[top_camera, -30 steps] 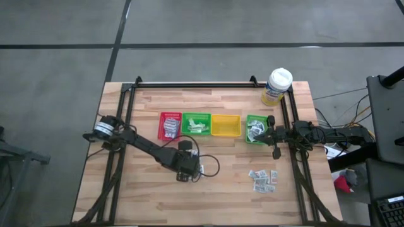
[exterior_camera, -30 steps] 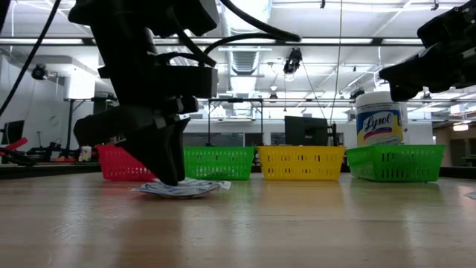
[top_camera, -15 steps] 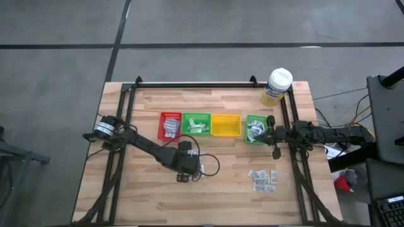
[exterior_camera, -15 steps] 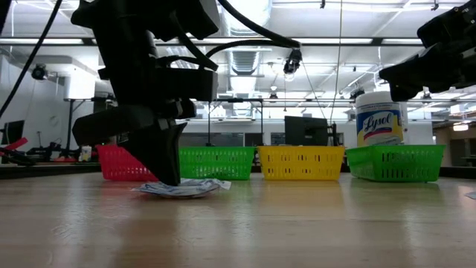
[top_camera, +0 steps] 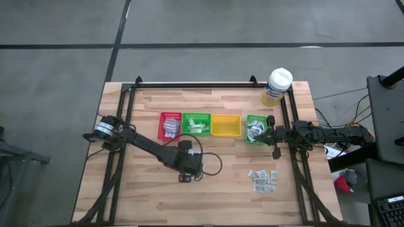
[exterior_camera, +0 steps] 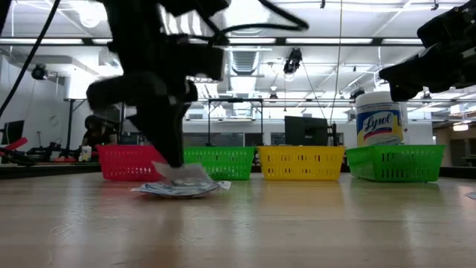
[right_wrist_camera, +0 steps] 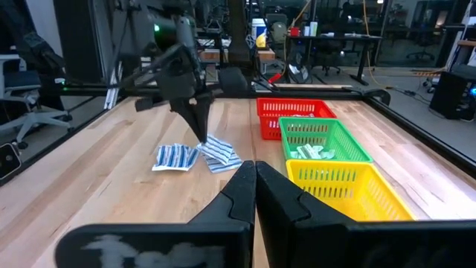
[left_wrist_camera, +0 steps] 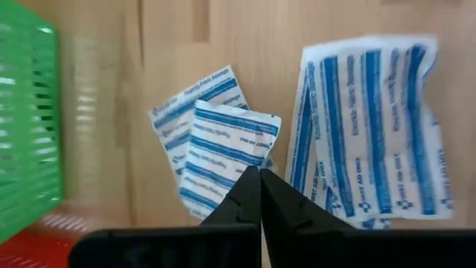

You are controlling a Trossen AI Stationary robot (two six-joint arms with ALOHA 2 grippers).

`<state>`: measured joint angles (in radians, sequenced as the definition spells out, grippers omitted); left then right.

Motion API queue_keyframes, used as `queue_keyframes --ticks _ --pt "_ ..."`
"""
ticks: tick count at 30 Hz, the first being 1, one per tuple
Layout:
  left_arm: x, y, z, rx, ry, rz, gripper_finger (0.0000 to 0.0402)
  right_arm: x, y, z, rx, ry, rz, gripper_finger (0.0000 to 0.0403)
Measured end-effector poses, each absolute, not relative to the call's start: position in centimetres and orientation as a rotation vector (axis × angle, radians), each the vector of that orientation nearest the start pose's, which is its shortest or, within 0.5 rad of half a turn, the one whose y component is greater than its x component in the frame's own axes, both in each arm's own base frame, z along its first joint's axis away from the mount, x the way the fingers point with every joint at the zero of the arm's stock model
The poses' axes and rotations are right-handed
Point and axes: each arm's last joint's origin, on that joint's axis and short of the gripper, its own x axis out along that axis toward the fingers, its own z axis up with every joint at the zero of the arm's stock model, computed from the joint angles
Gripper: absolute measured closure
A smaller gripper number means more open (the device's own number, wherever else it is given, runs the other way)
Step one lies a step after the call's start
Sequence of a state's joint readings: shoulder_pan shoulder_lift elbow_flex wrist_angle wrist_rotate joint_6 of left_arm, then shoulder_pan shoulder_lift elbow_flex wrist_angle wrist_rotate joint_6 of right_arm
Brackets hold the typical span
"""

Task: Pick & Place First Aid Supplies
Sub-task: Put the blue bandage into the red bin

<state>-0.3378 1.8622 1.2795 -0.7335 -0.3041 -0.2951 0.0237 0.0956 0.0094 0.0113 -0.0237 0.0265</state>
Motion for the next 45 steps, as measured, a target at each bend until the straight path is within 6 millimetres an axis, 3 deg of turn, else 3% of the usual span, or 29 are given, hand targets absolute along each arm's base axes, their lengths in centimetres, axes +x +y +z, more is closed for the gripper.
queue_keyframes --ticks 14,26,34,45 --pt "35.7 -12.0 22.0 0.124 1.122 0.152 0.0401 10.3 0.3 16.0 0.024 0.075 0.046 0.0394" --pt "36.2 -11.8 23.7 0.287 1.011 0.318 0.0401 10.3 0.3 16.0 0.026 0.075 0.046 0.0394" --pt "34.7 -10.9 25.7 0.301 1.094 0.534 0.0401 10.3 0.3 16.0 0.026 0.075 0.046 0.0394" --pt "32.5 -8.8 26.4 0.1 1.164 0.884 0.0401 10.3 0.3 16.0 0.023 0.075 0.046 0.0394"
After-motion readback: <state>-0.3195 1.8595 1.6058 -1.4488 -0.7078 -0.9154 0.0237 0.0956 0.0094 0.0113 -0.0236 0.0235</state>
